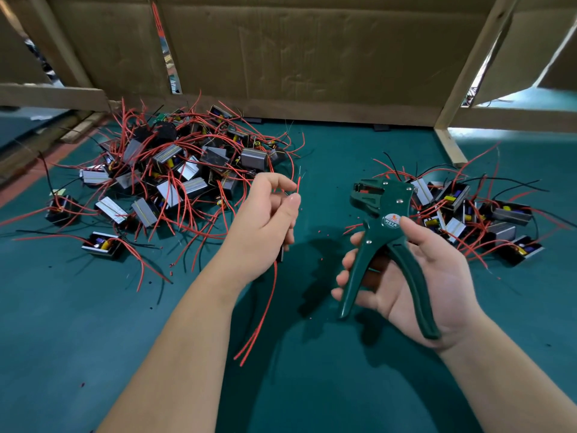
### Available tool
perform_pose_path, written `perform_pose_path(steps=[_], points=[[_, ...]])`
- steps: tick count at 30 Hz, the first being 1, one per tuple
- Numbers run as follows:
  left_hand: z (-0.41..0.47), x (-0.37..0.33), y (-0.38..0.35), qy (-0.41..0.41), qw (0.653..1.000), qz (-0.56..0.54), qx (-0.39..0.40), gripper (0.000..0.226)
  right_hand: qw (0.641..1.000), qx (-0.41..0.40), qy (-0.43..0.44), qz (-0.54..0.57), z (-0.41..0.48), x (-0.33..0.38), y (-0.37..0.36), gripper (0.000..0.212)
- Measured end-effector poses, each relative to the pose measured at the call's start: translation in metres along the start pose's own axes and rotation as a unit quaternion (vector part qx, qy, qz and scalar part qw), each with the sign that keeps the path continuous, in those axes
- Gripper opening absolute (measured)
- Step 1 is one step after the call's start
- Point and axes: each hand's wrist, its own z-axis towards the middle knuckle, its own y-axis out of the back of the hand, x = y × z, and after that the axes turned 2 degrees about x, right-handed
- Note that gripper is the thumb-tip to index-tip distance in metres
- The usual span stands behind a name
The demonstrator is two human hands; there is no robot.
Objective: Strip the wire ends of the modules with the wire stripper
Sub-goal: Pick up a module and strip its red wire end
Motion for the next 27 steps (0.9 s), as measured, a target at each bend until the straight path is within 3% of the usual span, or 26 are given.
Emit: perform_pose_path(steps=[8,15,27], points=[[-0.0007,-0.0010,-0.0006,-0.014,1.000,0.004,0.006,0.016,0.997,0.038,-0.055,-0.023,0.0006,-0.0058,-0.0036,0.051],[0.0006,0.0014,-0.0004,-0.018,1.000,-0.001,-0.005,0.013,0.996,0.061,-0.055,-0.021,-0.0007,-0.0053,-0.0040,0.051],[0.0007,0.0056,0.0010,-0.114,0.978,0.162,-0.065,0.017,0.987,0.138,-0.072,-0.033,-0.0036,-0.0060,-0.0003,0.057]])
